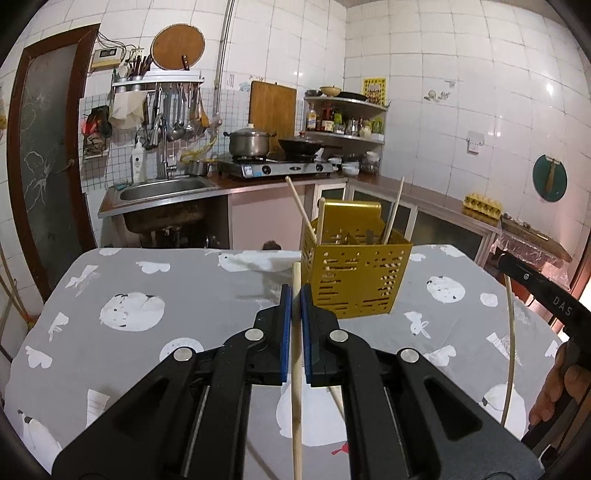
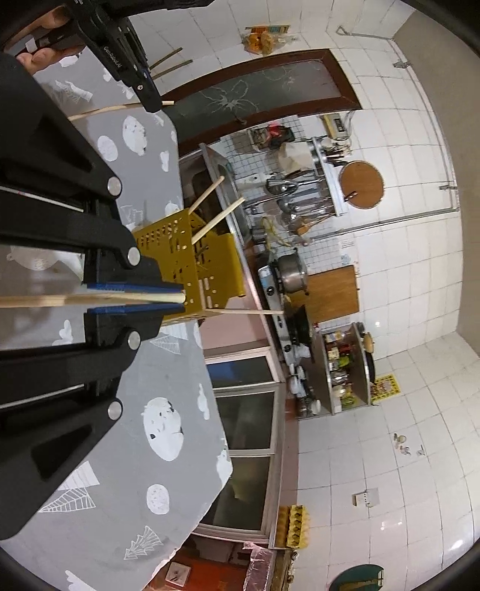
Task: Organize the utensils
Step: 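Lift both chopsticks and carry them over the yellow caddy, then lower both held chopsticks down into the yellow caddy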
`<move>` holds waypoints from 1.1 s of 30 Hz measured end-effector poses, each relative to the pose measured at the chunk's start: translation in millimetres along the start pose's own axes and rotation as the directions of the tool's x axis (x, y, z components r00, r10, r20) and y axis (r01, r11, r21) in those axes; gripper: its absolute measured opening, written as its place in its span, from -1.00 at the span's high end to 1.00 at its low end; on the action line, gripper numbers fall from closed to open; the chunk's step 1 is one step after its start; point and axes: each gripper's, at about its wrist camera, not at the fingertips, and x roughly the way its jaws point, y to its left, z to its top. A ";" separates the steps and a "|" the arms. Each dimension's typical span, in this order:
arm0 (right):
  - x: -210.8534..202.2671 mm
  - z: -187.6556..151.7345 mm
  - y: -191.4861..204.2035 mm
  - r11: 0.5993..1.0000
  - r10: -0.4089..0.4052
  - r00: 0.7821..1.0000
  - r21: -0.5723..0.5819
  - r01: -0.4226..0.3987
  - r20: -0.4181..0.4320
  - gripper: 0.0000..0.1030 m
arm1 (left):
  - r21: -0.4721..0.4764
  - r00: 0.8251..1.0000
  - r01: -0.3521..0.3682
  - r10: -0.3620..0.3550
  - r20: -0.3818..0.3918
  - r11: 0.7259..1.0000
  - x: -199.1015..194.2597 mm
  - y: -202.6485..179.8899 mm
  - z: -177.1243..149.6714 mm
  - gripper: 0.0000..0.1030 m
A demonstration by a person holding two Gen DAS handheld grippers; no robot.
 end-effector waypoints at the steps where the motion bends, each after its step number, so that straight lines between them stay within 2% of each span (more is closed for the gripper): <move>1: -2.2 1.2 0.3 1.000 0.003 1.000 0.001 -0.003 0.013 0.88 | 0.000 1.000 0.004 -0.004 0.005 1.000 -1.5 -0.2 1.1 0.92; 9: -12.4 33.1 7.9 0.999 0.033 0.994 -0.001 -0.033 0.108 0.88 | -0.009 0.996 0.029 -0.028 0.088 1.000 -17.7 -2.7 29.9 0.92; 20: 8.3 94.8 14.3 0.998 0.062 0.973 -0.032 -0.057 0.220 0.88 | -0.006 0.979 0.067 -0.064 0.194 0.998 -17.1 -13.9 103.8 0.92; 25: 33.5 122.1 9.3 0.997 0.071 0.965 0.014 -0.077 0.252 0.88 | 0.013 0.973 0.065 -0.067 0.222 0.998 1.1 -26.7 145.6 0.92; 33: 82.7 167.3 5.6 0.996 0.062 0.939 0.038 -0.079 0.337 0.88 | 0.047 0.964 0.031 -0.043 0.261 0.998 46.6 -42.6 188.8 0.92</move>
